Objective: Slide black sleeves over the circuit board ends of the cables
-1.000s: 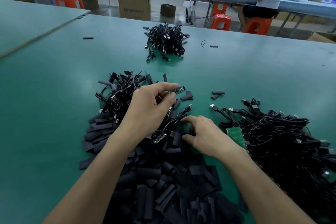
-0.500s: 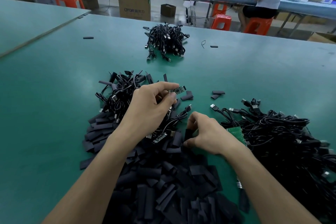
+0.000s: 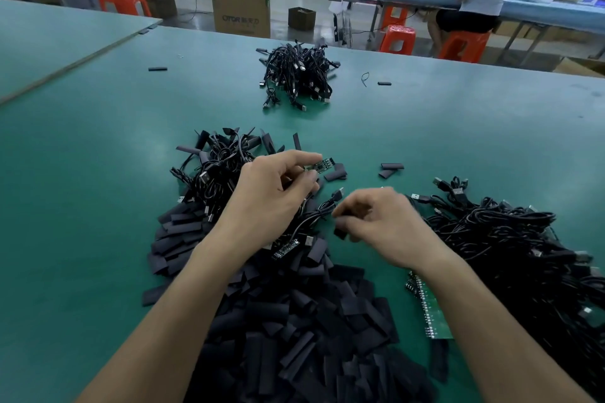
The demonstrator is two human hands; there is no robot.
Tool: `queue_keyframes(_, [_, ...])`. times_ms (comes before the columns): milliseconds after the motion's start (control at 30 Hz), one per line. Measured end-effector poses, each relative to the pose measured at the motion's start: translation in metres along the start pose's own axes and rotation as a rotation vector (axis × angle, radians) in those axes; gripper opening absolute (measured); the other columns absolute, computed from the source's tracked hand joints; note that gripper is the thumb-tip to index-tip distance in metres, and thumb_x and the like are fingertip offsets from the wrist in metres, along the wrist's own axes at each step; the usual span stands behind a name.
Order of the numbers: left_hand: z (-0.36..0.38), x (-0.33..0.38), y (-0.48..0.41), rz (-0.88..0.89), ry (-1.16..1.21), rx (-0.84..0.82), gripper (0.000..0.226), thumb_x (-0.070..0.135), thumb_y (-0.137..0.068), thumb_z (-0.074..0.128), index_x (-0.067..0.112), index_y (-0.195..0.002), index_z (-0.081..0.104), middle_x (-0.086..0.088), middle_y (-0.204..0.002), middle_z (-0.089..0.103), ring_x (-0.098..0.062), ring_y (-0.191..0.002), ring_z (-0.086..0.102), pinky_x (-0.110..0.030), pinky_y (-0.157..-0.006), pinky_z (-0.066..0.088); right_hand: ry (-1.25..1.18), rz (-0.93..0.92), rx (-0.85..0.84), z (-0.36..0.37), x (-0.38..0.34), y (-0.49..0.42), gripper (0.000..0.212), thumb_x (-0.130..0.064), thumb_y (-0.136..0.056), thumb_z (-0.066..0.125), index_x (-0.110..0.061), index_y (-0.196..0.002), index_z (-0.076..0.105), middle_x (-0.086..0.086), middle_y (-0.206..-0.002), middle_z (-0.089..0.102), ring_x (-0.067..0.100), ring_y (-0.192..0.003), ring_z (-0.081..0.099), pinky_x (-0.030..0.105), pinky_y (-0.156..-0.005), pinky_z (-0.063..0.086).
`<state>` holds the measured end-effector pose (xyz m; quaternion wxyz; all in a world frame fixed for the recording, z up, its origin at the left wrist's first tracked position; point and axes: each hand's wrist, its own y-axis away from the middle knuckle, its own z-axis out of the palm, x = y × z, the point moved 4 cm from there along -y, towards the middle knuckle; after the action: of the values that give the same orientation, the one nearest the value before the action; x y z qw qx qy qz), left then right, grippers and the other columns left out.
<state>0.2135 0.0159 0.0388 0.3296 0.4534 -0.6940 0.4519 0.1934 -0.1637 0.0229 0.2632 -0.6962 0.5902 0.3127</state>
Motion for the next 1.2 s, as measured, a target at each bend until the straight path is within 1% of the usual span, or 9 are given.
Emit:
queue_keyframes(100, [0.0, 0.002, 0.001, 0.003, -0.023, -0.011, 0.027, 0.02, -0.096, 0.065, 0.026, -0.122, 0.067, 0.018, -0.08, 0.072, 0.002, -0.056, 0.05, -0.008, -0.056, 0.038, -0.293, -0.058, 0.178, -0.013, -0.007, 0.002, 0.008, -0.01, -0.092, 0.07, -0.014, -0.086, 0.066, 0.0, -0.066, 0.069, 0.017, -0.057, 0.069, 0.024, -0.054, 0.054])
queue_keyframes(200, [0.001, 0.002, 0.001, 0.004, -0.033, -0.019, 0.021, 0.024, -0.096, 0.066, 0.028, -0.116, 0.065, 0.017, -0.08, 0.074, 0.003, -0.06, 0.053, -0.009, -0.061, 0.039, -0.395, -0.1, 0.26, -0.019, -0.012, 0.003, 0.008, -0.012, -0.095, 0.066, -0.017, -0.089, 0.063, 0.0, -0.066, 0.07, 0.018, -0.055, 0.067, 0.024, -0.051, 0.052])
queue_keyframes(400, [0.001, 0.003, 0.002, -0.004, -0.013, -0.039, 0.013, 0.021, -0.095, 0.067, 0.034, -0.098, 0.065, 0.018, -0.079, 0.073, 0.002, -0.059, 0.054, -0.009, -0.06, 0.042, -0.443, -0.176, 0.301, -0.022, -0.018, 0.005, 0.022, -0.009, -0.083, 0.078, -0.027, -0.096, 0.074, -0.002, -0.077, 0.076, 0.01, -0.062, 0.069, 0.015, -0.06, 0.05])
queue_keyframes(533, [0.002, 0.004, 0.002, -0.017, -0.001, -0.048, 0.017, 0.019, -0.095, 0.068, 0.036, -0.094, 0.067, 0.016, -0.079, 0.074, -0.001, -0.064, 0.064, -0.009, -0.061, 0.046, -0.4, -0.156, 0.339, -0.022, -0.015, 0.005, 0.03, -0.017, -0.073, 0.086, -0.035, -0.094, 0.075, -0.012, -0.084, 0.077, 0.006, -0.075, 0.072, 0.02, -0.076, 0.056])
queue_keyframes(633, [0.002, 0.003, 0.001, -0.024, 0.013, -0.053, 0.015, 0.02, -0.095, 0.068, 0.036, -0.096, 0.068, 0.015, -0.079, 0.075, -0.014, -0.068, 0.066, -0.012, -0.06, 0.047, -0.405, -0.176, 0.372, -0.024, -0.016, 0.006, 0.027, -0.031, -0.069, 0.083, -0.032, -0.094, 0.074, -0.013, -0.077, 0.076, 0.004, -0.068, 0.071, 0.015, -0.07, 0.053])
queue_keyframes(733, [0.002, 0.004, 0.0, -0.022, 0.049, -0.065, 0.015, 0.02, -0.095, 0.067, 0.035, -0.096, 0.068, 0.014, -0.079, 0.075, -0.004, -0.065, 0.063, -0.012, -0.06, 0.046, -0.4, -0.206, 0.399, -0.025, -0.019, 0.008, 0.027, -0.038, -0.069, 0.077, -0.03, -0.095, 0.073, -0.012, -0.073, 0.075, 0.005, -0.064, 0.071, 0.011, -0.064, 0.049])
queue_keyframes(967, [0.001, 0.005, 0.0, -0.033, 0.115, -0.072, 0.015, 0.019, -0.096, 0.067, 0.033, -0.097, 0.07, 0.011, -0.079, 0.077, 0.001, -0.074, 0.068, -0.014, -0.066, 0.049, -0.384, -0.225, 0.453, -0.025, -0.017, 0.009, 0.014, -0.022, -0.08, 0.08, -0.032, -0.088, 0.074, -0.006, -0.069, 0.075, 0.011, -0.065, 0.072, 0.02, -0.061, 0.053])
queue_keyframes(1100, [0.001, 0.006, 0.0, -0.034, 0.137, -0.075, 0.013, 0.018, -0.096, 0.067, 0.03, -0.097, 0.071, 0.01, -0.079, 0.077, 0.002, -0.073, 0.068, -0.011, -0.065, 0.047, -0.388, -0.237, 0.46, -0.025, -0.018, 0.01, 0.013, -0.028, -0.078, 0.079, -0.033, -0.089, 0.074, -0.006, -0.07, 0.075, 0.013, -0.066, 0.072, 0.023, -0.061, 0.054])
queue_keyframes(1200, [0.002, 0.006, 0.0, -0.031, 0.126, -0.083, 0.013, 0.019, -0.095, 0.067, 0.031, -0.097, 0.071, 0.011, -0.079, 0.077, -0.008, -0.074, 0.07, -0.018, -0.064, 0.051, -0.403, -0.241, 0.454, -0.023, -0.019, 0.01, 0.015, -0.036, -0.074, 0.078, -0.034, -0.089, 0.074, -0.007, -0.071, 0.075, 0.012, -0.066, 0.072, 0.021, -0.061, 0.054])
